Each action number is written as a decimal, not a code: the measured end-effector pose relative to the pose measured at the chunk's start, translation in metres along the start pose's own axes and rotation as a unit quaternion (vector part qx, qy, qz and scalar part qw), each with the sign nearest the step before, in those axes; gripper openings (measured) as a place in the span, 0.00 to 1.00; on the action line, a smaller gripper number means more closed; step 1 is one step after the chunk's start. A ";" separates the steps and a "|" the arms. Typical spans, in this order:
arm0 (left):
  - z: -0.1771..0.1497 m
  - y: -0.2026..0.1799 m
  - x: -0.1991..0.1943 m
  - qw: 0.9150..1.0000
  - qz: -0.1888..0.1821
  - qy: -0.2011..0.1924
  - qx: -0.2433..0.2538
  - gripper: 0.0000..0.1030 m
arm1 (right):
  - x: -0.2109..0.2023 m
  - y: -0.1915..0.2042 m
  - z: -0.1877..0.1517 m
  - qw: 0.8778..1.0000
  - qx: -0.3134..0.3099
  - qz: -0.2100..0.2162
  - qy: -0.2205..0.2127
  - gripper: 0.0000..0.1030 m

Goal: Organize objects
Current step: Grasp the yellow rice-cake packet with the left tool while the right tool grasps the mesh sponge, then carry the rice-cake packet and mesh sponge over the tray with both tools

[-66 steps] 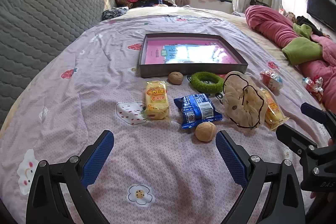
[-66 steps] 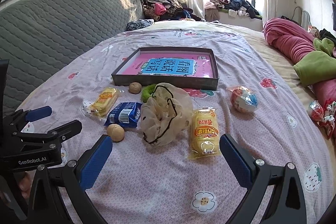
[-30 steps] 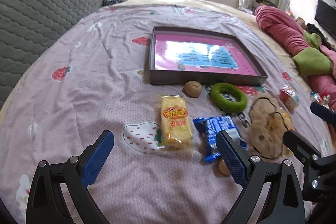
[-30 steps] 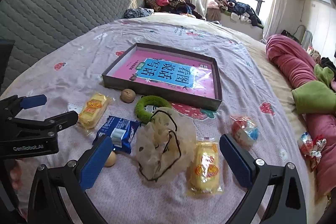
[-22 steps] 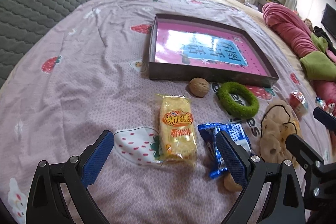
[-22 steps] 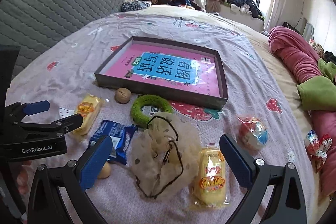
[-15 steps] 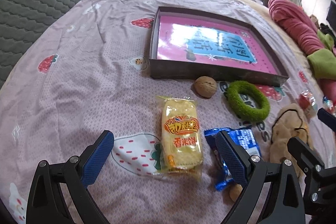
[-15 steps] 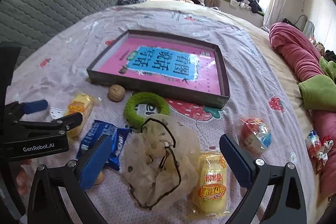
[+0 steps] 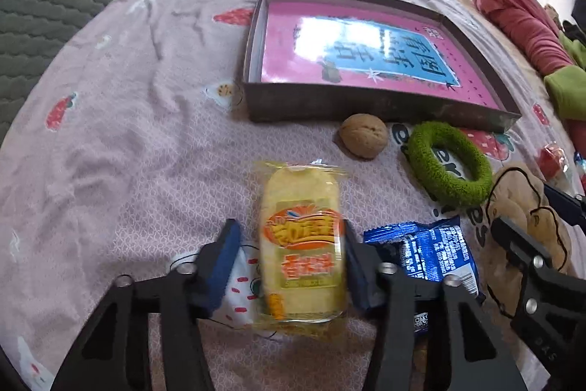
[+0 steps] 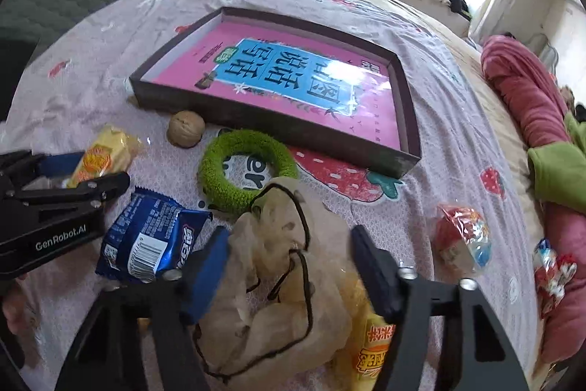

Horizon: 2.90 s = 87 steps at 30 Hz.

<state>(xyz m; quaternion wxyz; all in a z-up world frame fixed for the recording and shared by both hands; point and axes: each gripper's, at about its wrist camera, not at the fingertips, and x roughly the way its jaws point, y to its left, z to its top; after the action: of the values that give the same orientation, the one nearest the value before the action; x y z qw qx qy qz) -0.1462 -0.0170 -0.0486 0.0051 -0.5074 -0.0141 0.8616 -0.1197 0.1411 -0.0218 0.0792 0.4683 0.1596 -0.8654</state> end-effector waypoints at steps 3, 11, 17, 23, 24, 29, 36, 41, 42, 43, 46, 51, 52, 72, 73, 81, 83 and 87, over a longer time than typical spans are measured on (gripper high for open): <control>0.000 -0.003 -0.002 1.000 0.001 -0.001 0.005 0.39 | -0.003 0.000 -0.001 1.000 -0.005 0.020 -0.008 0.33; 0.002 0.000 -0.020 1.000 -0.010 -0.027 -0.001 0.39 | -0.021 -0.012 0.001 0.998 0.011 0.055 -0.036 0.15; 0.001 -0.005 -0.032 0.999 -0.020 -0.034 0.007 0.39 | -0.034 -0.020 0.004 0.996 0.022 0.070 -0.048 0.11; 0.000 -0.007 -0.038 0.999 -0.028 -0.038 0.009 0.39 | -0.035 -0.021 0.002 0.995 0.031 0.083 -0.042 0.11; -0.001 -0.007 -0.038 0.999 -0.030 -0.035 0.010 0.39 | -0.033 -0.020 0.001 0.995 0.029 0.084 -0.036 0.11; -0.001 -0.007 -0.039 0.999 -0.034 -0.035 0.006 0.39 | -0.021 -0.013 -0.001 0.994 0.027 0.101 -0.017 0.07; -0.002 -0.009 -0.040 0.998 -0.043 -0.034 0.008 0.39 | -0.008 -0.011 -0.002 0.999 0.024 0.030 -0.005 0.54; -0.001 -0.009 -0.041 0.998 -0.046 -0.035 0.009 0.39 | -0.002 -0.020 -0.006 0.996 0.048 0.078 -0.002 0.10; -0.001 -0.009 -0.041 0.998 -0.047 -0.035 0.009 0.39 | -0.004 -0.019 -0.006 0.996 0.044 0.077 -0.004 0.09; -0.001 -0.009 -0.041 0.998 -0.047 -0.035 0.009 0.39 | -0.006 -0.019 -0.006 0.996 0.041 0.078 -0.010 0.09; -0.001 -0.010 -0.043 0.998 -0.047 -0.038 0.009 0.39 | -0.019 -0.019 -0.005 0.995 0.041 0.085 -0.026 0.08; 0.002 -0.012 -0.055 0.998 -0.051 -0.047 0.009 0.39 | -0.037 -0.021 0.001 0.994 0.038 0.089 -0.045 0.08; 0.003 -0.012 -0.059 0.997 -0.053 -0.049 0.007 0.39 | -0.040 -0.023 0.003 0.994 0.038 0.091 -0.049 0.08; 0.031 -0.031 -0.115 0.995 -0.047 -0.089 0.006 0.39 | -0.086 -0.052 0.020 0.990 0.051 0.092 -0.097 0.08; 0.032 -0.032 -0.116 0.995 -0.046 -0.089 0.006 0.39 | -0.088 -0.054 0.021 0.989 0.053 0.092 -0.099 0.08; 0.046 -0.037 -0.124 0.995 -0.039 -0.094 0.006 0.39 | -0.099 -0.065 0.032 0.988 0.053 0.096 -0.112 0.08; 0.050 -0.038 -0.126 0.995 -0.039 -0.095 0.005 0.39 | -0.102 -0.067 0.035 0.987 0.052 0.095 -0.116 0.08; 0.060 -0.037 -0.128 0.995 -0.035 -0.098 0.005 0.39 | -0.106 -0.070 0.043 0.987 0.051 0.094 -0.123 0.08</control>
<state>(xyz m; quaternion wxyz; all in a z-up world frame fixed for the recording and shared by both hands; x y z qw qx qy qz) -0.1367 0.0158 0.0931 0.0367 -0.4196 -0.0280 0.9065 -0.1157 0.1903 0.1033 0.1550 0.3747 0.0601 -0.9121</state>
